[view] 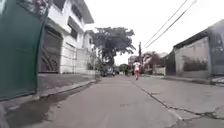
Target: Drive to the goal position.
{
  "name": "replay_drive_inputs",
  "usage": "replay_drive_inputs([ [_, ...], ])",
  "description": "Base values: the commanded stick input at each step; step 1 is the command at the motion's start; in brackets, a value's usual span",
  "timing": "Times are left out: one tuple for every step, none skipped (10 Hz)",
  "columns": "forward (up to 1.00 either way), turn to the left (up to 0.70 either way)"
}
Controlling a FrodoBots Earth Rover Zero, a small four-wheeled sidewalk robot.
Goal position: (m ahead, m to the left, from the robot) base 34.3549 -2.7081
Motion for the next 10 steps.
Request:
replay_drive_inputs([
  [0.7, 0.0],
  [0.7, 0.0],
  [0.7, 0.0],
  [0.7, -0.01],
  [0.7, -0.11],
  [0.7, -0.32],
  [0.7, -0.11],
  [0.7, 0.0],
  [0.7, 0.0],
  [0.7, 0.0],
])
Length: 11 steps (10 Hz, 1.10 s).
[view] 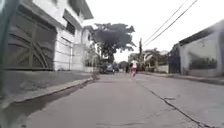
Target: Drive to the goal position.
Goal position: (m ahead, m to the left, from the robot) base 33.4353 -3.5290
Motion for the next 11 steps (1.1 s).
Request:
replay_drive_inputs([
  [0.7, 0.0],
  [0.7, 0.0],
  [0.7, 0.0],
  [0.7, -0.01],
  [0.7, -0.07],
  [0.7, -0.2],
  [0.7, -0.27],
  [0.7, -0.1],
  [0.7, 0.0],
  [0.7, 0.0],
  [0.7, 0.0],
])
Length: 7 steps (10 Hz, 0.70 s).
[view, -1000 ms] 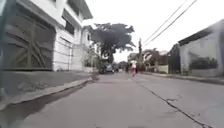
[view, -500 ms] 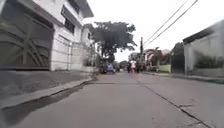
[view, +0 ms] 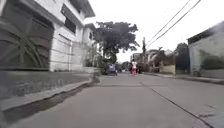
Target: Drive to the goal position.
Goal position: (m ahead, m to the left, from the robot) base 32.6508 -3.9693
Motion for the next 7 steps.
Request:
replay_drive_inputs([
  [0.7, 0.0],
  [0.7, 0.0],
  [0.7, 0.0],
  [0.7, 0.0],
  [0.7, -0.17],
  [0.7, -0.28],
  [0.7, -0.16],
])
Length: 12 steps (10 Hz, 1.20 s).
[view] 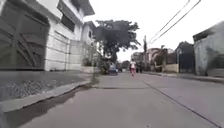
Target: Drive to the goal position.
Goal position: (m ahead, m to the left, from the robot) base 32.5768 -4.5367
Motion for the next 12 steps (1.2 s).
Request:
replay_drive_inputs([
  [0.7, 0.0],
  [0.7, 0.0],
  [0.7, 0.0],
  [0.7, -0.34],
  [0.7, -0.35],
  [0.7, -0.35],
  [0.7, -0.35],
  [0.7, -0.28],
  [0.7, -0.11],
  [0.7, 0.0],
  [0.7, 0.0],
  [0.7, 0.0],
])
